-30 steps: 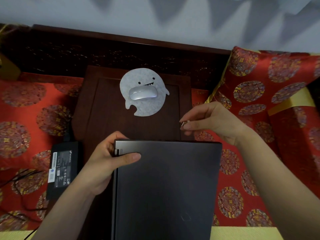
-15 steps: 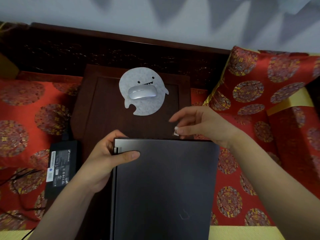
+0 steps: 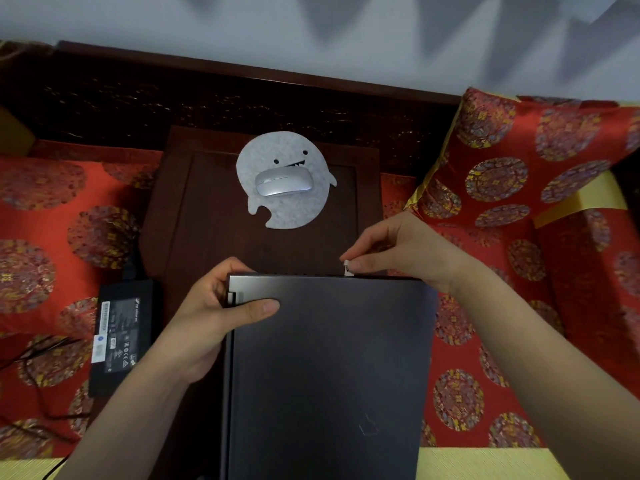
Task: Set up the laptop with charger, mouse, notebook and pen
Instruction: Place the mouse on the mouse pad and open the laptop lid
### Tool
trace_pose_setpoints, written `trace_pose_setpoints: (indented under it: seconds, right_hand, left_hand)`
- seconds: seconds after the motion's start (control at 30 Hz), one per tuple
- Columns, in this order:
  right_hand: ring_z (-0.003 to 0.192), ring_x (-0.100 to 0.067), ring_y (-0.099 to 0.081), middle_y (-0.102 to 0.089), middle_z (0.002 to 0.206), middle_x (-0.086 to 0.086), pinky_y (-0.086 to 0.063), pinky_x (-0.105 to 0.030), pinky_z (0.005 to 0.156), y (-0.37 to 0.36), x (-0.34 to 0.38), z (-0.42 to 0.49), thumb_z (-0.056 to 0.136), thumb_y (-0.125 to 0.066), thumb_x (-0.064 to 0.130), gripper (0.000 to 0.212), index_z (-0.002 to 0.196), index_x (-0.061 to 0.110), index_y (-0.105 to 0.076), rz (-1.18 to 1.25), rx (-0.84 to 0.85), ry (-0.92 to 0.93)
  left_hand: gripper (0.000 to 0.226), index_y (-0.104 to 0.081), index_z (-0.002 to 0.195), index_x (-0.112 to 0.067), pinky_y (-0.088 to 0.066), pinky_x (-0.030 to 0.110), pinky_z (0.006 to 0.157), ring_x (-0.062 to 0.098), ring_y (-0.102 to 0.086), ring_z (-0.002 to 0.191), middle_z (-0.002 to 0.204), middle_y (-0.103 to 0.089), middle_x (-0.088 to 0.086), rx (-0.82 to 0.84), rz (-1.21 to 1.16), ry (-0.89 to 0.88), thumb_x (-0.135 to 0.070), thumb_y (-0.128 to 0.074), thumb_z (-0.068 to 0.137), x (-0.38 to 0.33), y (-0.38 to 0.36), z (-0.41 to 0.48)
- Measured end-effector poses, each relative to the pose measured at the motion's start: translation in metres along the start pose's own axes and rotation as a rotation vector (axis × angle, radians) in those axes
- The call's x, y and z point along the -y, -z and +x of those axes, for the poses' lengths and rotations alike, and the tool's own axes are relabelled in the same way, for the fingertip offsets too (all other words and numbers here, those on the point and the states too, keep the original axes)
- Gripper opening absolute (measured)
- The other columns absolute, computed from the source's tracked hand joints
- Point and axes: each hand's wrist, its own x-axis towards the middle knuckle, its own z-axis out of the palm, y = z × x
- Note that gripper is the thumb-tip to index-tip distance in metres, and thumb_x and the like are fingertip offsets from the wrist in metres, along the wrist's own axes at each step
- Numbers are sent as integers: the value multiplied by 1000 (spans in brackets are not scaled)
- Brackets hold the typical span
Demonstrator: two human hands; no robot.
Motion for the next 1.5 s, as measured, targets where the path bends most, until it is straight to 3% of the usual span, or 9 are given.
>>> trace_pose_setpoints:
  seconds: [0.23,0.4,0.57,0.7,0.87,1.07,1.13,1.3,1.5]
  right_hand:
    - [81,-9,-69,-72,84,5,-52,-21,77,0,0,2,79,-74,6,13,88,15,-77,-237,-12,138]
    - [71,3,-63,-66,85,6,-44,-9,65,-4,4,-10,81,-66,-3,19,91,9,-77,-283,-25,234]
    - [94,-11,-63,-72,76,17,-49,-13,76,1,-20,9,92,-54,40,32,77,23,-76,-241,161,-181]
    - [103,-17,-63,-75,89,15,-44,-29,93,4,-33,11,99,-24,43,62,71,33,-79,-130,76,-138]
    - [102,-9,-65,-76,97,8,-38,-40,107,-5,-23,4,99,-33,36,54,76,23,-79,40,-85,-57]
    - [85,0,-68,-76,89,6,-41,-7,77,-6,-24,4,99,-39,27,48,84,3,-77,4,-104,-60]
    - [90,-5,-69,-77,91,3,-43,-4,79,-6,-28,5,99,-40,28,47,85,1,-76,29,-106,-63]
    - [99,-14,-66,-68,101,-3,-46,-31,92,-11,-55,15,90,-59,34,20,96,26,-77,-70,-123,-13]
    - [83,-8,-60,-61,94,3,-48,-27,84,-10,-89,44,83,-71,28,31,113,22,-70,-363,-43,37]
  left_hand:
    - [62,-59,78,-12,-53,21,52,13,-66,61,68,-69,3,-6,10,-3,-33,-95,32,2,4,1]
    - [60,-60,77,-13,-52,21,52,13,-66,62,70,-69,3,-4,5,2,-34,-95,32,4,5,3]
    - [63,-60,76,-14,-53,22,54,14,-66,63,71,-69,5,-22,-4,7,-35,-95,29,6,7,6]
    - [62,-60,75,-15,-54,23,53,14,-67,62,69,-70,5,-53,-27,-10,-36,-95,29,10,4,10]
    - [60,-59,75,-14,-53,24,51,15,-68,59,67,-70,4,-105,-66,-17,-33,-94,30,15,0,16]
    - [39,-57,82,-8,-53,25,50,15,-68,57,65,-70,4,-144,-61,-17,0,-83,53,19,-7,24]
    - [35,-57,80,-9,-54,25,50,16,-68,58,66,-71,4,-139,-63,-17,2,-80,56,21,-6,27]
    - [27,-56,83,-9,-53,25,51,15,-68,57,64,-70,2,-168,27,-17,-1,-76,67,31,0,43]
    - [26,-54,89,-11,-46,14,50,-1,-53,55,74,-55,-2,-97,492,-92,-7,-75,75,46,12,82]
